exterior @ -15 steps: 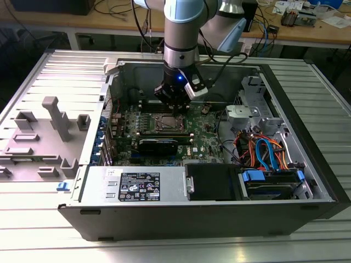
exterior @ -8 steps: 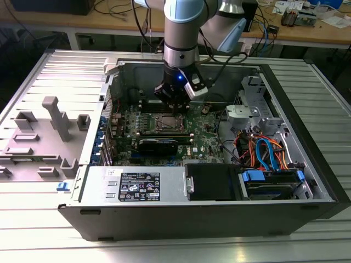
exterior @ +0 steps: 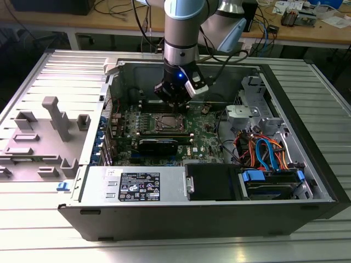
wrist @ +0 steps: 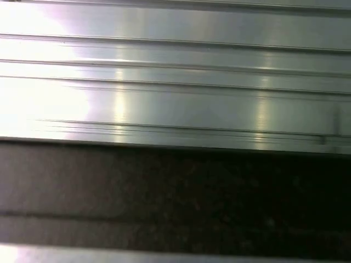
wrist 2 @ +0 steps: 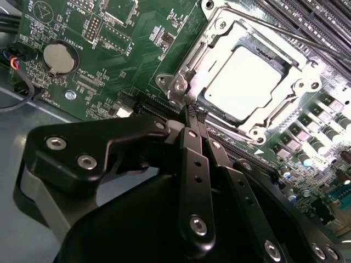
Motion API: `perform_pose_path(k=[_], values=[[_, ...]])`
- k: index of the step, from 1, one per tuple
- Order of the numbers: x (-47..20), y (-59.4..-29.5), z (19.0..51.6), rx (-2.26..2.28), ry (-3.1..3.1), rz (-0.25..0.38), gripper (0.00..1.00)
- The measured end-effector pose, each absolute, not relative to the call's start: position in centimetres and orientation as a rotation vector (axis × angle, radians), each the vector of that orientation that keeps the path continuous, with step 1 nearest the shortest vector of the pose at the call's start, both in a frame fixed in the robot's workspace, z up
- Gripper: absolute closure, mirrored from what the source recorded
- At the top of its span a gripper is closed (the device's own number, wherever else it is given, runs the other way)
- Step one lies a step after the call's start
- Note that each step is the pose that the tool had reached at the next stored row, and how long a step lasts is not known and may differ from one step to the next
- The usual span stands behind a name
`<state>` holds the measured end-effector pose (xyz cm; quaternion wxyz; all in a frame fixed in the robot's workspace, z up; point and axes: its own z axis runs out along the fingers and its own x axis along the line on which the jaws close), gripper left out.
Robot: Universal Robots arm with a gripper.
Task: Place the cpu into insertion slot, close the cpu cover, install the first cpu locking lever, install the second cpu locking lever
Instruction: 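Install the first cpu locking lever, then install the second cpu locking lever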
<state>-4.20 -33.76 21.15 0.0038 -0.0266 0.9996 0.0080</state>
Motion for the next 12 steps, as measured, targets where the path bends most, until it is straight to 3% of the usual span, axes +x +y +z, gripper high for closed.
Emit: perform_pose_path(k=[12], values=[[-4.19,-34.18,21.16,-0.084,3.133,0.025,0.89]])
